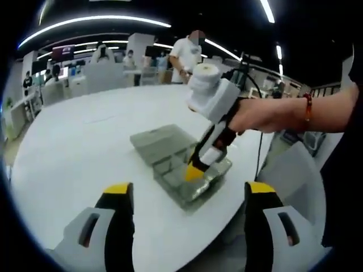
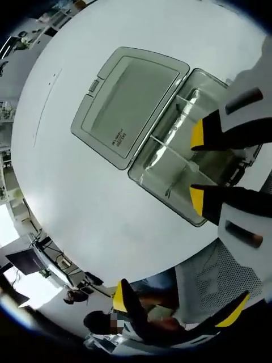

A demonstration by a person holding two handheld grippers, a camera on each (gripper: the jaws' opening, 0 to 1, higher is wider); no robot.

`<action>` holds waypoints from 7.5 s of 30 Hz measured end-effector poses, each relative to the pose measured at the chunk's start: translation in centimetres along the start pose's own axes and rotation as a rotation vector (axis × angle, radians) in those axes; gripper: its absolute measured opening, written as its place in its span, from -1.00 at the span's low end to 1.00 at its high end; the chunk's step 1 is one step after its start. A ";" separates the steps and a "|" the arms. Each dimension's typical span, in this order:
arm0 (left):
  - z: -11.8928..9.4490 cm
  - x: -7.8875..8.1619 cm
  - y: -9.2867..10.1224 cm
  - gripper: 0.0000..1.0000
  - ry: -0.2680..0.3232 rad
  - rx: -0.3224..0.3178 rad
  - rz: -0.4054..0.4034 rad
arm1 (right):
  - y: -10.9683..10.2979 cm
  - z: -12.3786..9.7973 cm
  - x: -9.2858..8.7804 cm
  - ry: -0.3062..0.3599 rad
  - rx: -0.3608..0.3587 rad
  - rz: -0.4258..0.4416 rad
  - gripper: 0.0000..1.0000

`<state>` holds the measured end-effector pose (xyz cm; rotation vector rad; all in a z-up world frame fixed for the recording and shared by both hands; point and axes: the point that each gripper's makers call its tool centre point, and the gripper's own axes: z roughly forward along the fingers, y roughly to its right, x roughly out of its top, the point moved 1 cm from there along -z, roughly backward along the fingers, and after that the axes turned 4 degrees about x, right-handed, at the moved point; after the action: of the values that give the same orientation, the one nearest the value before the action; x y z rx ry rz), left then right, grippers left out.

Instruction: Insert the divider into the dual guide fixture by aligning both edges with the guide slots and pushing it downward to the bottom, including one-sided entry, uneven engagement, binding, and posture correction.

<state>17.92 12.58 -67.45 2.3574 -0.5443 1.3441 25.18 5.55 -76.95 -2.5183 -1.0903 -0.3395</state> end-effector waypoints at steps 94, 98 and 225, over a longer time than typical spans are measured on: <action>8.0 3.1 15.6 0.61 -0.050 -0.213 0.150 | 9.4 -14.2 -11.1 0.466 -0.046 0.198 -0.28; 8.2 3.2 15.5 0.61 -0.049 -0.211 0.142 | 10.2 -14.0 -12.0 0.440 -0.067 0.208 -0.27; 10.6 2.0 13.1 0.85 -0.064 -0.230 -0.011 | 20.7 -7.8 -16.5 0.053 -0.319 0.293 -0.41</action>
<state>20.03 -4.17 -69.15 2.2173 -0.6657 1.1381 28.85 -21.51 -80.86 -2.8787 -0.6754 -0.5282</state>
